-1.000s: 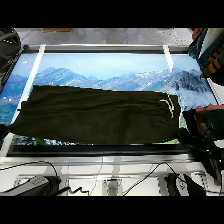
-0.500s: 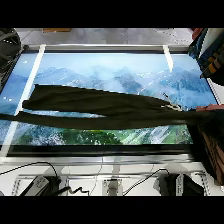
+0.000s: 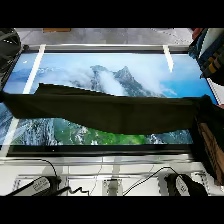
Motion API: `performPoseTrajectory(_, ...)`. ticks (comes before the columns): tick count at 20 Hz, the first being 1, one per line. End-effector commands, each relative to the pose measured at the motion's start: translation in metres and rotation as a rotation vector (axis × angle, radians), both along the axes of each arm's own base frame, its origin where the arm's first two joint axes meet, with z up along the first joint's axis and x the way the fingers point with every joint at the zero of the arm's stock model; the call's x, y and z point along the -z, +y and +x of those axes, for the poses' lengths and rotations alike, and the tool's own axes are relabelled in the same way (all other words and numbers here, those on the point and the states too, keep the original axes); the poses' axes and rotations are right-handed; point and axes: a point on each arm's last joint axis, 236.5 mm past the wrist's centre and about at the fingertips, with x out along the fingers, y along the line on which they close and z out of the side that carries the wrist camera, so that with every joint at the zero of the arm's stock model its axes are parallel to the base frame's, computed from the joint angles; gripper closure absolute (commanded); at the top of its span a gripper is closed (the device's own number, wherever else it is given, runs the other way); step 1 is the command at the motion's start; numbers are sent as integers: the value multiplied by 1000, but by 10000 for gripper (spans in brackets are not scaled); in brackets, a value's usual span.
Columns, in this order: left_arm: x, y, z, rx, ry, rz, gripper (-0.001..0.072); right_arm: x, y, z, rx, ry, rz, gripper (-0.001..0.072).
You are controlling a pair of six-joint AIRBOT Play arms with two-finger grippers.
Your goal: Fold the clothes and pants, and hang the long-sleeved shirts on hangers.
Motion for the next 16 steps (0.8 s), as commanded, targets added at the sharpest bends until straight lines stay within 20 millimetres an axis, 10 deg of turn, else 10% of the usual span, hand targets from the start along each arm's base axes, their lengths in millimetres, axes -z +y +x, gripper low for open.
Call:
performPoseTrajectory(1, 34, -15, 57, -50, 37, -54, 700, 34, -2, 65, 105, -65, 38, 684)
performPoseTrajectory(9, 56, -27, 104, -79, 32, -94, 698, 72, -29, 151, 204, -71, 77, 684)
performPoseTrajectory(16, 69, -34, 116, -142, -10, -191, 694, 103, -31, 168, 209, -31, 80, 683)
